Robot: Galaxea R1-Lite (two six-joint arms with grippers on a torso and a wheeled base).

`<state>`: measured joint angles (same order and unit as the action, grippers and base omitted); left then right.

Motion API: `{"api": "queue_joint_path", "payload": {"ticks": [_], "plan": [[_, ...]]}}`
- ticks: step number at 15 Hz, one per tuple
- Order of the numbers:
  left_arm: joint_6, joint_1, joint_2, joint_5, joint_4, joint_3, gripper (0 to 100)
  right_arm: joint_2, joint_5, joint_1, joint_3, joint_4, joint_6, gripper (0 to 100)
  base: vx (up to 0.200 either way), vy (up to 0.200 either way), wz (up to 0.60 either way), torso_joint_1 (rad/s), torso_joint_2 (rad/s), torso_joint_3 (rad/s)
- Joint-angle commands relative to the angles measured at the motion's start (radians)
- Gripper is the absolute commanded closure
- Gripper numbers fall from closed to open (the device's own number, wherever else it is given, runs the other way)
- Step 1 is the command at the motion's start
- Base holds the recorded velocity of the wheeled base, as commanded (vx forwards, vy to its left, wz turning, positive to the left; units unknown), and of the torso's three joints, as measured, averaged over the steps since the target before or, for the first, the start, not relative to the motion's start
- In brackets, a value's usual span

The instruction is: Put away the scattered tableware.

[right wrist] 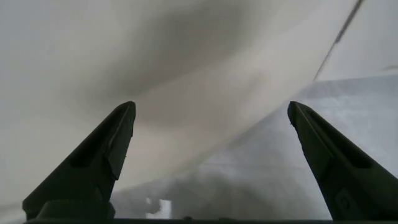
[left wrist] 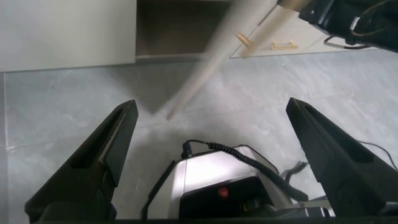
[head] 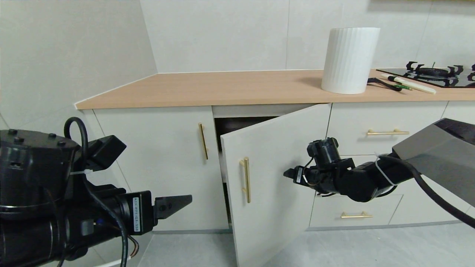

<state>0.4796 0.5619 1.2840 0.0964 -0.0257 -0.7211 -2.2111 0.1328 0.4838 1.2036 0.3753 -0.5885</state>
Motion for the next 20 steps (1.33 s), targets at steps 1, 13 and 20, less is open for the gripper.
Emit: {"api": "queue_joint_path", "payload": {"ticks": [1, 13, 20], "plan": [[0.001, 0.0, 0.0, 0.0, 0.0, 0.0, 0, -0.009, 0.001, 0.001, 0.019, -0.001, -0.011, 0, 0.0, 0.0, 0.0, 0.0, 0.0, 0.0], [0.007, -0.019, 0.008, -0.001, 0.012, 0.0, 0, -0.174, 0.12, -0.027, 0.281, -0.009, -0.234, 0, 0.0, 0.0, 0.0, 0.0, 0.0, 0.0], [0.007, -0.019, 0.015, -0.001, 0.012, 0.002, 0, -0.234, 0.128, -0.068, 0.34, -0.012, -0.255, 0, 0.0, 0.0, 0.0, 0.0, 0.0, 0.0]]}}
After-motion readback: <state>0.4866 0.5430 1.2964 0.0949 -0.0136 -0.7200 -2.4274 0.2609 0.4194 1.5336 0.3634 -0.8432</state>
